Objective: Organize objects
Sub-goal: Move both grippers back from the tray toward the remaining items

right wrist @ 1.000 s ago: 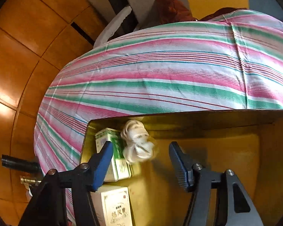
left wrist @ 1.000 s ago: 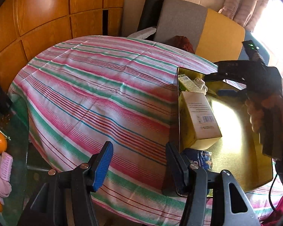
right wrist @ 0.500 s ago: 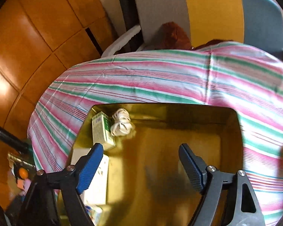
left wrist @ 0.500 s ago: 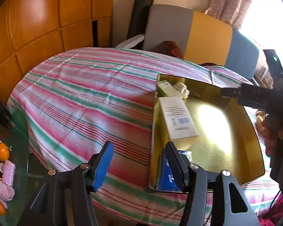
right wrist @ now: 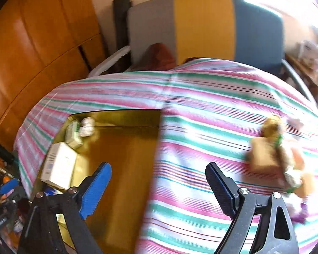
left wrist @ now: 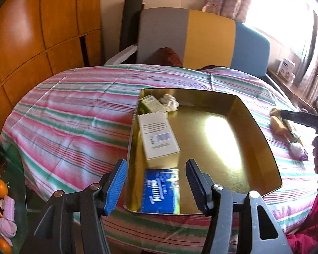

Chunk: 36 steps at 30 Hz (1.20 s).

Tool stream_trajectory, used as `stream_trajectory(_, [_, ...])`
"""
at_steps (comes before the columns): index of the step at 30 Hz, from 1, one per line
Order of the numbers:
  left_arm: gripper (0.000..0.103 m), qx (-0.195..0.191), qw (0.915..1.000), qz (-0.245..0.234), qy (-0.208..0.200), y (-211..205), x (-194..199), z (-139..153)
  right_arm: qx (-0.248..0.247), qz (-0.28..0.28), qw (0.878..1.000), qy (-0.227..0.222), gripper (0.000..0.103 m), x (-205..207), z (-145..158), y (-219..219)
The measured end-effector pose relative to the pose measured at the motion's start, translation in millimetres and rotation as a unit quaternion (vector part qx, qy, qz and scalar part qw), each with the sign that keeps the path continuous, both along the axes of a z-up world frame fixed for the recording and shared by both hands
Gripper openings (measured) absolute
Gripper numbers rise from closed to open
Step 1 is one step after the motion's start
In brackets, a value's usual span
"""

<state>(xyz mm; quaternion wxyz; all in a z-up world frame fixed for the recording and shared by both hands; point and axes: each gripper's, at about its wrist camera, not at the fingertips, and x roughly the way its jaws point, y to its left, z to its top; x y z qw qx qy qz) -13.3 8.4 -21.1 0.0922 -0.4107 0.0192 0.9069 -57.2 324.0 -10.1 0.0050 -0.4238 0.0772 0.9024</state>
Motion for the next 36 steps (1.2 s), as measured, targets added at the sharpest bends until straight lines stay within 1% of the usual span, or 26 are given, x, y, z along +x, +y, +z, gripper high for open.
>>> stream_trajectory(2, [0.058,-0.003,0.9999,-0.012,0.000,9.7,-0.1,1.5,0.007,-0.025,1.000,0.002,0.095,11.0,3.2,25.4])
stream_trajectory(5, [0.058,-0.005,0.9994,-0.035,0.005,26.1,0.8,5.4,0.019,-0.066,0.998,0.004,0.096,27.4,8.3,67.4])
stream_trajectory(8, [0.058,-0.002,0.9977,-0.066,0.010,48.8,0.9,11.5,0.029,-0.115,0.993,0.007,0.098,46.0,12.1,113.6])
stream_trajectory(10, [0.058,-0.002,0.9962,-0.086,0.013,64.4,1.1,15.6,0.033,-0.161,0.986,0.010,0.100,60.5,11.7,148.9])
stream_trajectory(12, [0.058,-0.001,0.9931,-0.116,0.019,87.0,2.4,21.3,0.026,-0.213,0.977,0.012,0.100,75.4,5.7,184.9])
stream_trajectory(14, [0.058,-0.001,0.9889,-0.147,0.019,113.0,2.5,25.9,0.016,-0.264,0.964,0.010,0.100,91.6,-5.9,220.3])
stream_trajectory(16, [0.058,-0.002,0.9848,-0.172,0.021,136.0,4.4,28.7,-0.001,-0.314,0.949,0.007,0.100,108.7,-22.3,250.6])
stream_trajectory(17, [0.058,-0.001,0.9819,-0.188,0.020,150.5,5.3,29.2,-0.019,-0.341,0.940,0.001,0.100,117.5,-32.0,264.9])
stream_trajectory(19, [0.058,0.001,0.9756,-0.219,0.011,179.4,8.0,26.9,-0.057,-0.379,0.923,-0.027,0.100,125.2,-42.7,287.4])
stream_trajectory(20, [0.058,0.003,0.9714,-0.238,0.001,197.6,9.9,23.6,-0.078,-0.391,0.917,-0.019,0.100,129.5,-42.6,296.1])
stream_trajectory(21, [0.058,0.005,0.9675,-0.253,-0.010,212.6,10.9,19.8,-0.097,-0.398,0.912,-0.006,0.100,133.5,-40.1,303.2])
stream_trajectory(23, [0.058,0.010,0.9610,-0.275,-0.032,238.3,12.6,12.4,-0.117,-0.403,0.908,0.005,0.100,138.0,-37.8,308.8])
stream_trajectory(25, [0.058,0.015,0.9521,-0.299,-0.062,269.1,13.1,3.0,-0.138,-0.402,0.905,0.009,0.100,139.5,-37.5,310.6])
stream_trajectory(26, [0.058,0.015,0.9480,-0.310,-0.070,280.5,14.7,-0.6,-0.150,-0.401,0.903,0.012,0.100,140.4,-37.3,312.4])
stream_trajectory(28, [0.058,0.014,0.9399,-0.332,-0.080,307.6,18.9,-9.1,-0.164,-0.401,0.901,0.012,0.101,141.3,-38.1,313.2])
stream_trajectory(29, [0.058,0.015,0.9378,-0.336,-0.086,315.6,20.4,-12.4,-0.168,-0.400,0.901,0.011,0.101,141.5,-38.5,311.9])
stream_trajectory(31, [0.061,0.026,0.9312,-0.346,-0.111,337.3,17.8,-20.7,-0.172,-0.399,0.901,0.008,0.101,141.5,-39.0,309.3])
stream_trajectory(32, [0.065,0.034,0.9287,-0.348,-0.122,348.3,16.1,-25.3,-0.175,-0.398,0.901,0.009,0.101,141.0,-39.9,308.7])
stream_trajectory(34, [0.070,0.040,0.9258,-0.352,-0.132,362.5,12.9,-31.5,-0.184,-0.393,0.901,0.011,0.101,140.2,-40.1,307.0])
stream_trajectory(36, [0.073,0.040,0.9253,-0.350,-0.141,379.4,7.8,-39.6,-0.190,-0.391,0.901,0.013,0.101,139.9,-39.1,307.1])
